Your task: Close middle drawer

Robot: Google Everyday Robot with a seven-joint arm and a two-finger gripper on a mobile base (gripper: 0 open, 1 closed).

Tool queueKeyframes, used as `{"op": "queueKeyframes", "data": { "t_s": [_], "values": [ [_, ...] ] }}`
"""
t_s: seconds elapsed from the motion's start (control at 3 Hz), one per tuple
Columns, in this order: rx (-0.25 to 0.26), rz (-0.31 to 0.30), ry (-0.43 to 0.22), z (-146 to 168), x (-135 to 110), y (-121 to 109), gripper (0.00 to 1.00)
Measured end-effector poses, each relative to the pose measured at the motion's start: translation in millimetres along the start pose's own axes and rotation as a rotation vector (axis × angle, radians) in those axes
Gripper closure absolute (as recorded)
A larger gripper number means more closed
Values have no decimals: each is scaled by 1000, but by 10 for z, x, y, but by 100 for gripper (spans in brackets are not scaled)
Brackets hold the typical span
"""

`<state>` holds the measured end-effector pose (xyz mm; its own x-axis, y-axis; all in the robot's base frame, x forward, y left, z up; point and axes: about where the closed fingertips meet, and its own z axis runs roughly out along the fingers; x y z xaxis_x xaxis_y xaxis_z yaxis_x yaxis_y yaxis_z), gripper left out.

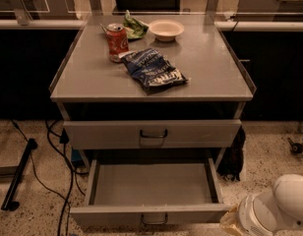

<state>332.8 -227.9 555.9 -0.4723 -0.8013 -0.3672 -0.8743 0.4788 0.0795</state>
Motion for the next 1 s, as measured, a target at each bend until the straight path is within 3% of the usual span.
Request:
{"op": "queueKeyframes", "data": {
  "t_s": [0.67, 1.0],
  "values": [
    [-10, -20, 45, 158, 46, -50, 100],
    [-5, -8, 59, 403, 210, -220, 100]
  ]
}}
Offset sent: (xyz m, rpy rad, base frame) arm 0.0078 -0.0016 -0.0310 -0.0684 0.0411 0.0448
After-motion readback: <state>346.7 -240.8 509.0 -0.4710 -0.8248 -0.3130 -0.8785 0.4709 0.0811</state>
